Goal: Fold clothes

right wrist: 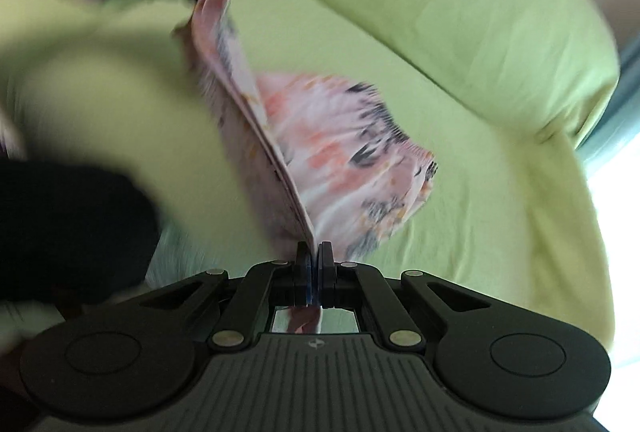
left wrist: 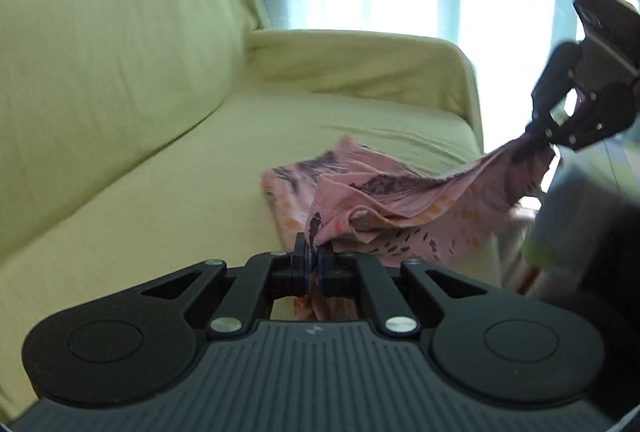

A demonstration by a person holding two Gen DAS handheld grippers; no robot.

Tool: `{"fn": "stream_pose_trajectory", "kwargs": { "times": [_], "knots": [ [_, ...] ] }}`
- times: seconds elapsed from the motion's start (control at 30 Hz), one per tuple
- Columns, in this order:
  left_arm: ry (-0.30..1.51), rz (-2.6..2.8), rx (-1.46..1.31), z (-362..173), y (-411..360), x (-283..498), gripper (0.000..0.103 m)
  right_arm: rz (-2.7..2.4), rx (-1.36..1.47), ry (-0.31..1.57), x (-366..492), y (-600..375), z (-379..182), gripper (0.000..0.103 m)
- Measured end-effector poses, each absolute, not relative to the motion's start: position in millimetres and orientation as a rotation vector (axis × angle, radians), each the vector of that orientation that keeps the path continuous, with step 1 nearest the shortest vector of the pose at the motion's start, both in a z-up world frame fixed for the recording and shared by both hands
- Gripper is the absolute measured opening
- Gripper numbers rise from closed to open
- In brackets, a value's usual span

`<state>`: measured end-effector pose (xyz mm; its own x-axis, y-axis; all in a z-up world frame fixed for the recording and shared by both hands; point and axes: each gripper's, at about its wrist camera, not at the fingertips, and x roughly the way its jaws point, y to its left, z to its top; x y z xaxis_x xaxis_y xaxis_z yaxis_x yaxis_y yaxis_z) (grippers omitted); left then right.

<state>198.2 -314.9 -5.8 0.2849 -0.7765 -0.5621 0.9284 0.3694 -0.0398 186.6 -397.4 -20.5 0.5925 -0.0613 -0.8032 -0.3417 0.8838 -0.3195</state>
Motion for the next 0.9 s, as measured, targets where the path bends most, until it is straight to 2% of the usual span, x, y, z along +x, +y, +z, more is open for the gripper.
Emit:
{"fn": "stream_pose_trajectory", "kwargs": {
  "times": [0.1, 0.27, 0.33, 0.4, 0.57, 0.6, 0.73, 0.9],
  "knots": [
    [0.662, -1.135, 0.243, -29.1, -334.6, 243.0, 0.002, 0.210, -0.256, 0.973, 239.1, -453.1, -32.3, 0.000],
    [0.818, -1.091, 0.140, -66.7, -346.9, 277.4, 0.002, 0.197, 0.033, 0.991, 288.3, -520.0, -92.6, 0.004],
    [0.827, -1.091, 0.105, -71.6, -343.1, 278.8, 0.003, 0.128, 0.210, 0.919, 280.9, -546.1, -104.2, 0.031],
    [0.833, -1.092, 0.079, -73.6, -339.8, 280.8, 0.003, 0.046, 0.377, 0.820, 264.4, -570.4, -107.4, 0.038],
    [0.818, -1.088, 0.101, -73.3, -343.5, 272.6, 0.003, -0.110, 0.668, 0.616, 199.6, -587.7, -127.7, 0.039],
    [0.816, -1.086, 0.106, -72.8, -343.7, 271.7, 0.003, -0.107, 0.705, 0.590, 193.0, -585.5, -135.6, 0.041],
    [0.819, -1.081, 0.096, -76.0, -346.0, 272.5, 0.003, -0.124, 0.761, 0.580, 177.6, -559.9, -160.3, 0.046],
    [0.823, -1.083, 0.072, -77.8, -344.0, 274.3, 0.003, -0.108, 0.857, 0.549, 175.5, -553.4, -181.5, 0.046]
  ]
}}
